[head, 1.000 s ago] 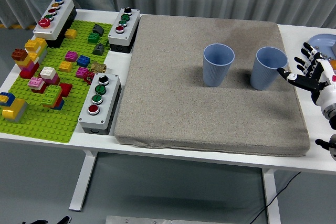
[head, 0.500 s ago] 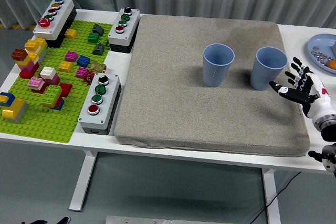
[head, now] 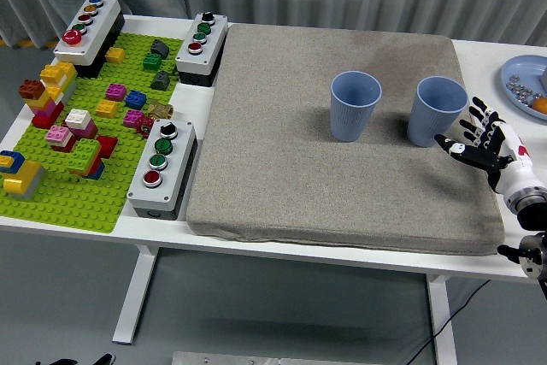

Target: Pick cup pour cup place

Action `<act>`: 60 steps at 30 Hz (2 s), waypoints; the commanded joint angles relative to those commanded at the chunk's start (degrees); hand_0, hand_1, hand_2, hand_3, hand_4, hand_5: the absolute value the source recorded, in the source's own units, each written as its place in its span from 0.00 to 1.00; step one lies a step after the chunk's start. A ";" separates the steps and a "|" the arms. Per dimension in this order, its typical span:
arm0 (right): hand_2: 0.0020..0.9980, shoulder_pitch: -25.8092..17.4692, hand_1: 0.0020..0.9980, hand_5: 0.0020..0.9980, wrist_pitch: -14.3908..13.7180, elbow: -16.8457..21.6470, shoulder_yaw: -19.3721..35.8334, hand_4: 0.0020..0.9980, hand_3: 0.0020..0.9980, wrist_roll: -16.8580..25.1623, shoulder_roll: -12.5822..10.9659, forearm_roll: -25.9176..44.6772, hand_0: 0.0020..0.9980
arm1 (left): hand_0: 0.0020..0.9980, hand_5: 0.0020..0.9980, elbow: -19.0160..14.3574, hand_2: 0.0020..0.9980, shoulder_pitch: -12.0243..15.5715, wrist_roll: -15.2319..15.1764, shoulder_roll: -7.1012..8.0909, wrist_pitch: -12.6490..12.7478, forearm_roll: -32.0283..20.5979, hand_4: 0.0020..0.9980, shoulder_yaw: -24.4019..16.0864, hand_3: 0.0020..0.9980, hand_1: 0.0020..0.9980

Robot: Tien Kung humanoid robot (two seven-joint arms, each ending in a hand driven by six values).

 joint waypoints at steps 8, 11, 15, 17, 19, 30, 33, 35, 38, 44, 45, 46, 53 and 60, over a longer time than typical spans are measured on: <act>0.97 2.43 0.87 0.18 0.32 -2.77 -1.42 0.86 0.96 0.27 0.61 0.80 0.95 | 0.77 1.00 0.00 0.82 0.02 0.20 0.14 -0.06 0.31 0.49 0.18 0.67 0.76; 0.97 2.84 0.87 0.18 0.40 -3.42 -1.55 0.86 0.96 0.25 0.84 0.98 0.95 | 0.77 1.00 0.00 0.82 0.11 0.19 0.19 -0.03 0.13 0.49 0.40 0.67 0.76; 0.97 3.25 0.87 0.18 0.44 -3.87 -1.66 0.86 0.96 0.24 0.95 0.97 0.95 | 0.77 1.00 0.00 0.82 0.13 0.16 0.24 -0.01 0.11 0.49 0.42 0.67 0.76; 0.97 3.56 0.87 0.18 0.46 -4.12 -1.63 0.86 0.96 0.24 1.05 0.77 0.95 | 0.77 1.00 0.00 0.82 0.05 0.15 0.26 -0.01 0.17 0.49 0.42 0.67 0.76; 0.97 3.94 0.87 0.18 0.50 -4.33 -1.65 0.86 0.96 0.27 1.06 0.86 0.95 | 0.77 1.00 0.00 0.82 -0.05 0.14 0.24 0.01 0.22 0.49 0.34 0.67 0.76; 0.97 5.08 0.87 0.18 0.37 -5.00 -2.19 0.85 0.96 0.28 1.42 0.76 0.95 | 0.77 1.00 0.00 0.82 -0.41 0.07 0.20 0.02 0.14 0.50 0.61 0.66 0.76; 0.97 5.46 0.87 0.18 0.35 -5.09 -2.25 0.85 0.96 0.22 1.56 0.67 0.95 | 0.77 1.00 0.00 0.82 -0.56 0.06 0.21 0.02 0.27 0.50 0.57 0.66 0.76; 0.97 5.67 0.87 0.18 0.33 -5.11 -2.31 0.85 0.96 0.22 1.61 0.66 0.95 | 0.77 1.00 0.00 0.82 -0.62 0.05 0.22 0.03 0.29 0.50 0.56 0.66 0.76; 0.96 5.96 0.87 0.18 0.19 -5.29 -2.38 0.85 0.96 0.16 1.74 0.59 0.95 | 0.77 1.00 0.00 0.82 -0.71 0.04 0.23 0.03 0.27 0.50 0.60 0.66 0.76; 0.96 6.33 0.87 0.18 0.21 -5.56 -2.76 0.85 0.96 0.11 2.00 0.72 0.95 | 0.77 1.00 0.00 0.82 -0.79 0.07 0.22 0.02 0.43 0.50 0.47 0.66 0.76; 0.96 6.34 0.87 0.18 0.21 -5.58 -2.76 0.85 0.96 0.10 2.02 0.71 0.95 | 0.77 1.00 0.00 0.82 -0.82 0.08 0.22 0.02 0.44 0.50 0.47 0.66 0.76; 0.96 6.36 0.87 0.18 0.20 -5.63 -2.74 0.85 0.96 0.07 2.03 0.68 0.95 | 0.77 1.00 0.00 0.82 -0.86 0.09 0.22 0.01 0.46 0.50 0.47 0.66 0.76; 0.96 6.45 0.87 0.18 0.19 -5.94 -2.71 0.85 0.96 0.08 2.11 0.72 0.95 | 0.77 1.00 0.00 0.82 -0.97 0.10 0.23 0.00 0.43 0.50 0.58 0.66 0.76; 0.96 6.59 0.87 0.18 0.23 -6.28 -2.78 0.85 0.96 0.10 2.20 0.77 0.95 | 0.77 1.00 0.00 0.82 -1.00 0.10 0.21 0.00 0.40 0.50 0.67 0.66 0.76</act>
